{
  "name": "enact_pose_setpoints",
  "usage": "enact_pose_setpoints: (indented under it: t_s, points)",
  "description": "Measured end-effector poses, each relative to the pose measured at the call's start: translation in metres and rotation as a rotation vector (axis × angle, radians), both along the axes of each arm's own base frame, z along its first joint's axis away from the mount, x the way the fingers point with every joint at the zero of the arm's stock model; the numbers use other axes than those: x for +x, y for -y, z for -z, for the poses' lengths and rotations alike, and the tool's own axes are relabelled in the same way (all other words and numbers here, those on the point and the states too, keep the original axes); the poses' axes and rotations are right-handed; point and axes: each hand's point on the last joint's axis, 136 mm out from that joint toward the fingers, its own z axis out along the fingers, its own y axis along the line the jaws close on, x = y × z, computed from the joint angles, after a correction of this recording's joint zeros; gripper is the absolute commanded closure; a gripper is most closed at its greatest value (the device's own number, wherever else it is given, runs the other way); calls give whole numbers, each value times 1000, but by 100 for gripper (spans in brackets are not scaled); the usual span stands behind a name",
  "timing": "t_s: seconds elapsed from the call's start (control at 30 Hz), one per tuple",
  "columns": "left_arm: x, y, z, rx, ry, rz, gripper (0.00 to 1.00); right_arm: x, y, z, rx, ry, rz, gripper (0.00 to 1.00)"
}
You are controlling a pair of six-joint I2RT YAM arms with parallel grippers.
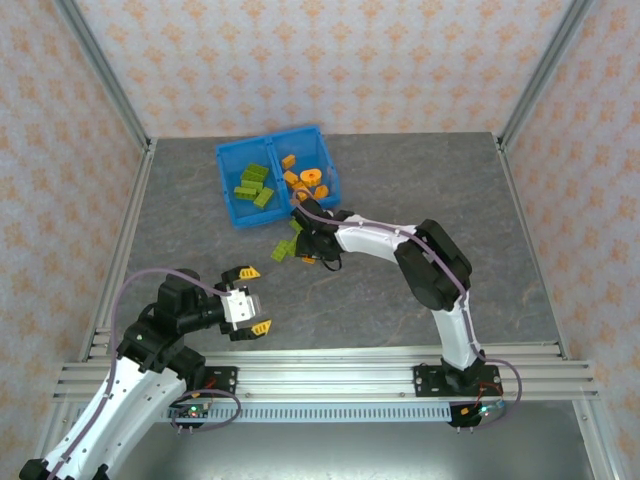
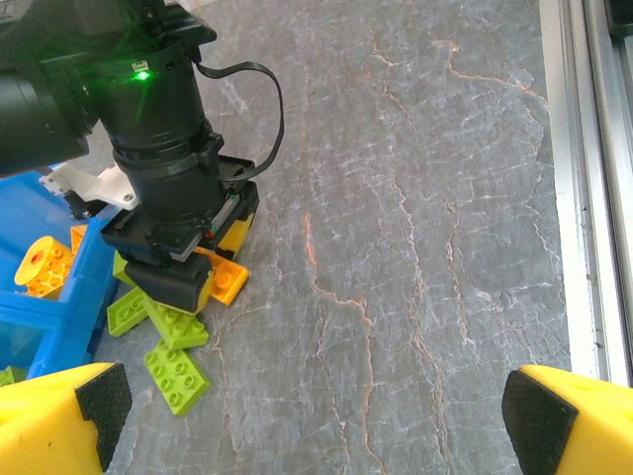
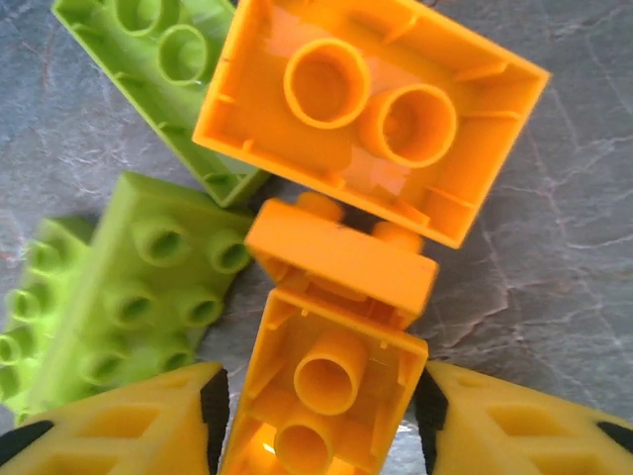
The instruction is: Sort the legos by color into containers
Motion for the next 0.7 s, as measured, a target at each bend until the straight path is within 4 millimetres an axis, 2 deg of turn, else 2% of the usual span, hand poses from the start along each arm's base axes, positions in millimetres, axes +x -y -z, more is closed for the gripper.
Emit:
enact_pose_setpoints:
  t_s: [0.23,0.47,0.57,0.7]
  points:
    - [0,0,0,0,0,0,0,-2,6,-1,-1,12,23,67]
    - [0,0,0,0,0,0,0,-24,24,-9,-29,7,15,71]
    - [0,0,0,-1,0,0,0,-24,31,-34,-23,64,1,71]
    - [0,-1,-4,-21,8,-14,0,-12,33,-91,8,216,-31,70]
